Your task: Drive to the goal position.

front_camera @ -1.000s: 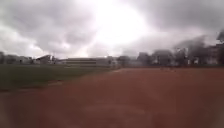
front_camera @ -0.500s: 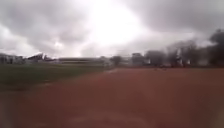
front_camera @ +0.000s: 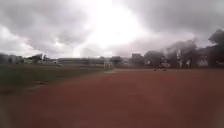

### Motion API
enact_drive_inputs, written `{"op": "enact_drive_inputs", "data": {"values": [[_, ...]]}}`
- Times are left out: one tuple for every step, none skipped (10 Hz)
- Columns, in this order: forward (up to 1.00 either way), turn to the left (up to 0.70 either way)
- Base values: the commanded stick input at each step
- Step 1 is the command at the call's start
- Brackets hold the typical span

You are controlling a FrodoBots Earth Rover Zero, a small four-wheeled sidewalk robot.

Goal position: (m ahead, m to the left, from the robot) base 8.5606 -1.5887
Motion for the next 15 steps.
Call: {"op": "enact_drive_inputs", "data": {"values": [[0.7, 0.0], [0.7, 0.0], [0.7, 0.0], [0.7, 0.0], [0.7, 0.0], [0.7, 0.0], [0.7, 0.0], [0.7, 0.0], [0.7, 0.0], [0.7, 0.0], [0.7, 0.0], [0.7, 0.0], [0.7, 0.0], [0.7, 0.0], [0.7, 0.0]]}}
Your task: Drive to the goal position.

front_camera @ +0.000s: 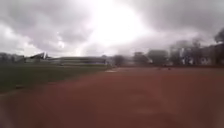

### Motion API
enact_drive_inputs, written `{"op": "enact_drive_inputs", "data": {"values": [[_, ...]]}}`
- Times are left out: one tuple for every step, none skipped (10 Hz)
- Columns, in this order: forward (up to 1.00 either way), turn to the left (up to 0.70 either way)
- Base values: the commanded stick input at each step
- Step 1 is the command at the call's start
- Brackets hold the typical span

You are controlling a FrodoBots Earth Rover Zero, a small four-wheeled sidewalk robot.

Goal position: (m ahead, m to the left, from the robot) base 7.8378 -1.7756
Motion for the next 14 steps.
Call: {"op": "enact_drive_inputs", "data": {"values": [[0.7, 0.0], [0.7, 0.0], [0.7, 0.0], [0.7, 0.0], [0.7, 0.0], [0.7, 0.0], [0.7, 0.0], [0.7, 0.0], [0.7, 0.0], [0.7, 0.0], [0.7, 0.0], [0.7, 0.0], [0.7, 0.0], [0.7, 0.0]]}}
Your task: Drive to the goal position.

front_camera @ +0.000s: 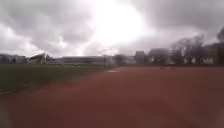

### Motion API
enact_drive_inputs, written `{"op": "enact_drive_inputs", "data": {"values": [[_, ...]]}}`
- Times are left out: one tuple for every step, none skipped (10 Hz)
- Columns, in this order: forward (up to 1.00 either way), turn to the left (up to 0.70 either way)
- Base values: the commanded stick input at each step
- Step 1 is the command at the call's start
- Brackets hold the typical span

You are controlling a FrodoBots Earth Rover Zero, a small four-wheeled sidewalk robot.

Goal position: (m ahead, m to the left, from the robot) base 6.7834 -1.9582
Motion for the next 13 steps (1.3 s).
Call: {"op": "enact_drive_inputs", "data": {"values": [[0.7, 0.0], [0.7, 0.0], [0.7, 0.0], [0.7, 0.0], [0.7, 0.0], [0.7, 0.0], [0.7, 0.0], [0.7, 0.0], [0.7, 0.0], [0.7, 0.0], [0.7, 0.0], [0.7, 0.0], [0.7, 0.0]]}}
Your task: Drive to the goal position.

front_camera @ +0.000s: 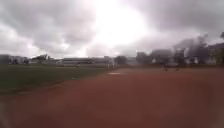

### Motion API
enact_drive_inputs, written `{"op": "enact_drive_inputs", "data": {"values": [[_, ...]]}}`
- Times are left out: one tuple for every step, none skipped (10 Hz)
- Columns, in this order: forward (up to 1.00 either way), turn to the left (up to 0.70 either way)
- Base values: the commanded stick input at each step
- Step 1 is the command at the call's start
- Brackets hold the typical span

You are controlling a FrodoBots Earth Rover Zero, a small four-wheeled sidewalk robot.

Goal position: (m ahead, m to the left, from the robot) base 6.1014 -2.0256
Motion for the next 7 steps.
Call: {"op": "enact_drive_inputs", "data": {"values": [[0.7, 0.0], [0.7, 0.0], [0.7, 0.0], [0.7, 0.0], [0.7, 0.0], [0.7, 0.0], [0.7, 0.0]]}}
